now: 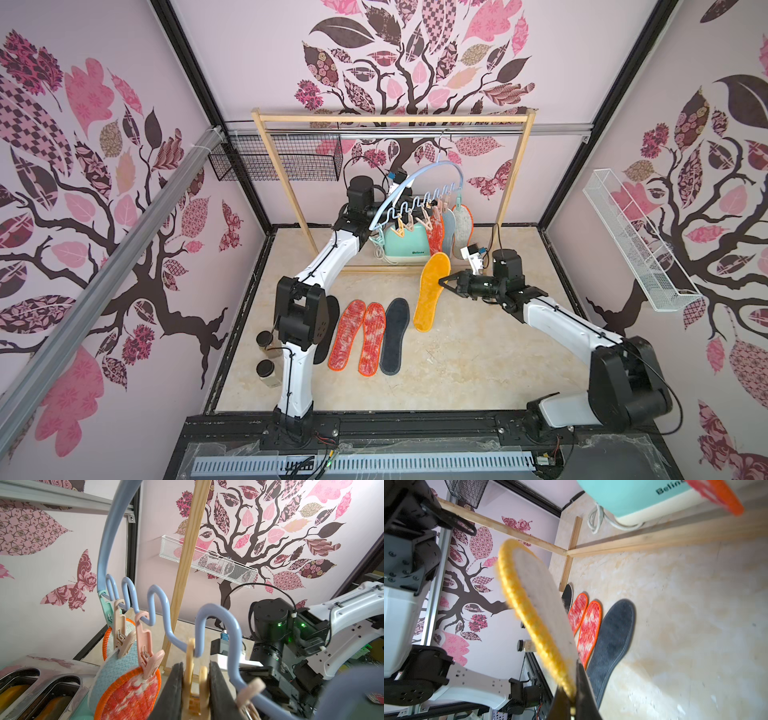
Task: Take the shoe insoles off the hanger
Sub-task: Place the insole at the center of the board.
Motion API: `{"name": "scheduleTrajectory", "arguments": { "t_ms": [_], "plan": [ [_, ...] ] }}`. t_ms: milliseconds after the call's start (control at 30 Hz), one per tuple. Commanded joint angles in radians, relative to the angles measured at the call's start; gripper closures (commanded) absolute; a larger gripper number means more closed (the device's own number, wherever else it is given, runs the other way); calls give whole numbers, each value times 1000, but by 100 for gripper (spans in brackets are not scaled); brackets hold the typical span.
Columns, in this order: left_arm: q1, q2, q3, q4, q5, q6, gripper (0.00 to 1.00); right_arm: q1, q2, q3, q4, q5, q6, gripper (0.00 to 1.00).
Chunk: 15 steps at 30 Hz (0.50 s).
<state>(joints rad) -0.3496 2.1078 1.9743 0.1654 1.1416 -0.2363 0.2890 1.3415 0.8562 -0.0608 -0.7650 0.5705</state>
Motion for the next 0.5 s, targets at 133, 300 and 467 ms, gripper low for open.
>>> {"name": "scheduleTrajectory", "arguments": {
  "t_ms": [133, 300, 467],
  "plan": [
    [11, -26, -26, 17, 1, 11, 91, 6, -146, -115, -269, -34, 0, 100],
    [12, -39, -60, 11, 1, 20, 91, 34, -105, -183, -255, -23, 12, 100],
    [12, -45, -63, 10, 1, 23, 91, 91, 34, -155, -211, -22, 17, 100]
  ]
}}
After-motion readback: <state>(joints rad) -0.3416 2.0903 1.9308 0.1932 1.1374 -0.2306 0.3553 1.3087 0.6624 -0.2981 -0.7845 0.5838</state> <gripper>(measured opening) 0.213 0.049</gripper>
